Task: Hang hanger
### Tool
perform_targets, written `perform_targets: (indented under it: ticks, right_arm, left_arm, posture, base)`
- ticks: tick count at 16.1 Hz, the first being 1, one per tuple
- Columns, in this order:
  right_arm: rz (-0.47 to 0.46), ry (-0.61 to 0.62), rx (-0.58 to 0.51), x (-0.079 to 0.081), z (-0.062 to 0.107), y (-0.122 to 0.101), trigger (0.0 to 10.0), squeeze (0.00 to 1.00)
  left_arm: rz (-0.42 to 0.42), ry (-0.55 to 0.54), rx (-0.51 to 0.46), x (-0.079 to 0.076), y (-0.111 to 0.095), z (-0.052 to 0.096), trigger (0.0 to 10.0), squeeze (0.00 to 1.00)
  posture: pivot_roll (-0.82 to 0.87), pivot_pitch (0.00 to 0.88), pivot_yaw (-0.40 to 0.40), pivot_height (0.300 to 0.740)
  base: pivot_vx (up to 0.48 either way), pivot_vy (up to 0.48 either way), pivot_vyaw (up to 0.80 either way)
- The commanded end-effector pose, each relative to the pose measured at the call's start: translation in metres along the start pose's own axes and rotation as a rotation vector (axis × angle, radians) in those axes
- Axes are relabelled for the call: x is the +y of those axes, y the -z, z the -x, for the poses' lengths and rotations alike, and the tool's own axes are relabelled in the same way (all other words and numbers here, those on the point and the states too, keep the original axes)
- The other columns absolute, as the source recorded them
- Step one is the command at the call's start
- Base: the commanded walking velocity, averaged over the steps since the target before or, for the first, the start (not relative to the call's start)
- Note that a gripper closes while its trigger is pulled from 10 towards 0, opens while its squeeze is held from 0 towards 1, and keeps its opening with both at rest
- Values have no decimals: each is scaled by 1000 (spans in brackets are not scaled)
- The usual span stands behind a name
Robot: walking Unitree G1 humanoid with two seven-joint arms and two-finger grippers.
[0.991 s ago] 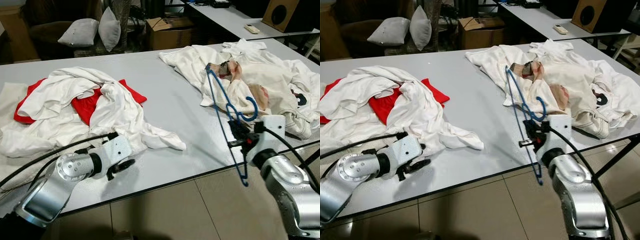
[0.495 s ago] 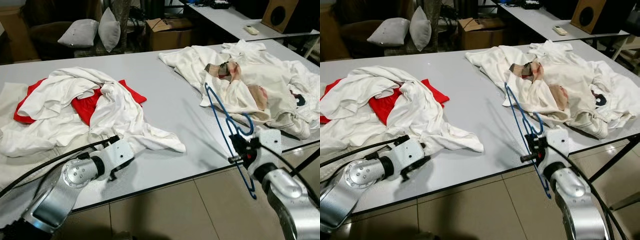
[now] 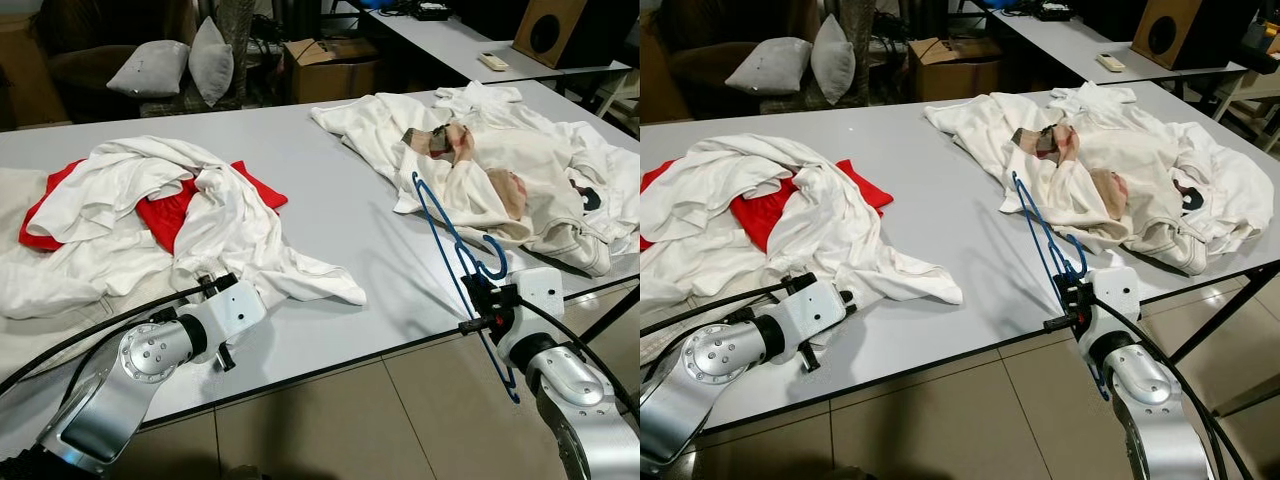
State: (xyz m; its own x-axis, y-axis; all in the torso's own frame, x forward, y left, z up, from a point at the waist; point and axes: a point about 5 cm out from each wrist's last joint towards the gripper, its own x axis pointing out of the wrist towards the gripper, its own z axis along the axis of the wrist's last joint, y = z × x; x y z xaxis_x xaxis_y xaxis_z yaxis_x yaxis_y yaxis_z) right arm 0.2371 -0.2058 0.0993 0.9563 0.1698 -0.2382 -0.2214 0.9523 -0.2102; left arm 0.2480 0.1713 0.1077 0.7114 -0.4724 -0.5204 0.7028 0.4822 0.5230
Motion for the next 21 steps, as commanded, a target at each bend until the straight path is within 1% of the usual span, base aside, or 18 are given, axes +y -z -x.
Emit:
perform_targets:
  ticks: [1,6,7,8,9,11,12,13,14,15,17,18,19,20,21]
  right_arm:
    - [7,-6,33,1,1,8,10000,0]
    - [12,-7,26,1,1,8,10000,0]
    - [12,-8,25,1,1,8,10000,0]
    - [12,-8,23,1,0,7,10000,0]
    - [12,-8,23,1,0,8,10000,0]
    - [10,-9,22,2,-1,8,10000,0]
    - [10,-9,21,2,-1,8,10000,0]
    - [9,-9,21,3,-1,8,10000,0]
    - [9,-11,21,4,-1,9,10000,0]
    - [9,-13,21,4,-1,9,10000,0]
    - [11,-15,21,5,-1,9,10000,0]
    - [12,-15,23,5,0,9,10000,0]
    - [14,-16,24,5,0,9,10000,0]
    - [14,-15,22,5,-1,9,10000,0]
    - [13,-16,21,5,-2,9,10000,0]
  left_arm:
    - [-24,8,17,-1,3,0,0,0]
    - [-60,15,45,-1,6,-1,0,0]
    - [-47,3,34,0,5,-1,0,0]
    - [-30,-2,12,2,2,0,0,0]
    - [0,14,-34,3,-2,3,0,0]
    - [33,38,-134,7,-10,12,0,0]
    - [70,43,-179,8,-13,15,0,0]
    - [90,47,-204,9,-15,17,0,0]
    - [67,53,-158,8,-9,16,0,0]
    - [64,64,-138,7,-7,15,0,0]
    - [77,86,-151,3,-7,14,0,0]
    - [87,83,-174,3,-9,16,0,0]
    - [73,63,-158,6,-8,16,0,0]
    - [19,6,-101,13,-2,14,10000,0]
    - [27,15,-104,13,-1,13,10000,0]
  posture:
    - [34,0,-24,740]
    - [33,0,-23,740]
    - [38,0,-24,740]
    - [40,0,-24,740]
    - [41,0,-24,740]
    - [44,0,-22,740]
    - [45,0,-22,740]
    - [47,0,-22,740]
    - [47,0,-22,740]
    - [45,0,-18,740]
    - [41,0,-17,740]
    - [42,0,-17,740]
    - [42,0,-17,740]
    - [42,0,-16,740]
    - [41,0,-15,740]
  base:
    - [0,0,0]
    - [0,0,0]
    - [0,0,0]
    - [0,0,0]
    - [0,0,0]
    - [0,0,0]
    - [0,0,0]
    - [0,0,0]
    - [0,0,0]
    - [0,0,0]
    - [0,0,0]
    - [0,0,0]
    - [0,0,0]
    - [0,0,0]
    - [0,0,0]
